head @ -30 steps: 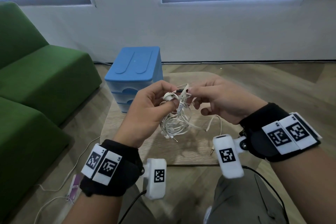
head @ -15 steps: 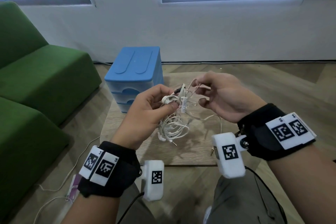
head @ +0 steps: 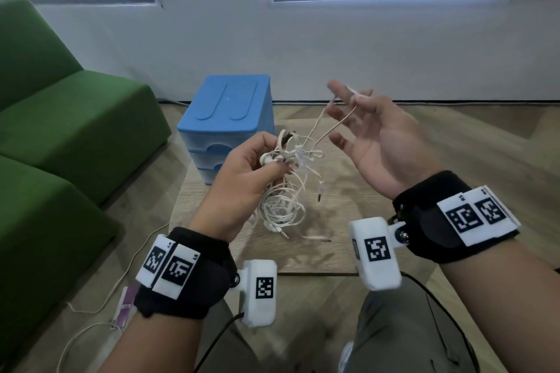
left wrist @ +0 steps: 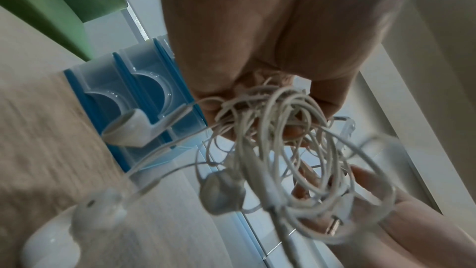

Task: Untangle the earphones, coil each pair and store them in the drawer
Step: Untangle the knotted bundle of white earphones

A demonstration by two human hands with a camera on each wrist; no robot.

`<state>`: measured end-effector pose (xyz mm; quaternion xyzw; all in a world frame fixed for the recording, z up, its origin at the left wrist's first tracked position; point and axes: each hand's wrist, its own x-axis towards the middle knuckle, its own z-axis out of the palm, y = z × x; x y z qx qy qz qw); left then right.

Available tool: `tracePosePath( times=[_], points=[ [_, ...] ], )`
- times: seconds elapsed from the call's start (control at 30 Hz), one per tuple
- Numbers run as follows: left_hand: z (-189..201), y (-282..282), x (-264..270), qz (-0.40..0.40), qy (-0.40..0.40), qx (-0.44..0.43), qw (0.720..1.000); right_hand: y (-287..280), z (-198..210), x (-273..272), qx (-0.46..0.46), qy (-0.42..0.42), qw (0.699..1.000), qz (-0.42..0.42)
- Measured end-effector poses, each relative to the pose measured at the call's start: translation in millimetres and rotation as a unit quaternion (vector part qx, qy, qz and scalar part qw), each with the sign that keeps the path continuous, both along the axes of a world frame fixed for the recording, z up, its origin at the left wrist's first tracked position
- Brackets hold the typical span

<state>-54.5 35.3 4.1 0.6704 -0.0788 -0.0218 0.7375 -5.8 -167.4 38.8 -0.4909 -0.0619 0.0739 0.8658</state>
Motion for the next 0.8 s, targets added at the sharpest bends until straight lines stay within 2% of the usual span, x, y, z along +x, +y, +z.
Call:
tracePosePath(
  times=[0.17, 0.37, 0.47, 0.53, 0.6, 0.7, 0.77, 0.8],
  points=[
    [-0.6, 0.6, -1.7, 0.015, 0.02, -0.03, 0.999, -1.4, 1.6, 3.6, -0.129, -0.095, 0.984, -0.072],
    [1.2, -3.8, -0.3, 0.022, 0.028, -0.039, 0.999, -2.9, -2.2, 5.1, -0.201, -0.183, 0.96, -0.071],
    [1.6, -4.8, 0.0, 0.023, 0.026, -0.037, 0.999, -4.4, -8.7, 10.3, -0.218, -0.167, 0.959, -0.065],
    [1.1, -4.7, 0.9, 0.028, 0.026, -0.035, 0.999, -6.1, -14.1, 12.0, -0.23, -0.108, 0.966, -0.05],
    [1.7, -4.4, 1.4, 0.033, 0.025, -0.031, 0.999, -8.7, -19.7, 11.6, -0.271, -0.053, 0.96, -0.043],
    [2.6, -3.1, 1.3, 0.035, 0.035, -0.037, 0.998, -9.6, -27.4, 10.4, -0.384, -0.018, 0.921, -0.068],
    [3.5, -2.8, 1.5, 0.033, 0.035, -0.032, 0.998, -11.3, -31.6, 11.4, -0.438, -0.037, 0.89, -0.121],
    [4.1, -2.9, 1.9, 0.031, 0.035, -0.027, 0.999, -12.0, -30.9, 11.1, -0.439, -0.065, 0.885, -0.142]
  ],
)
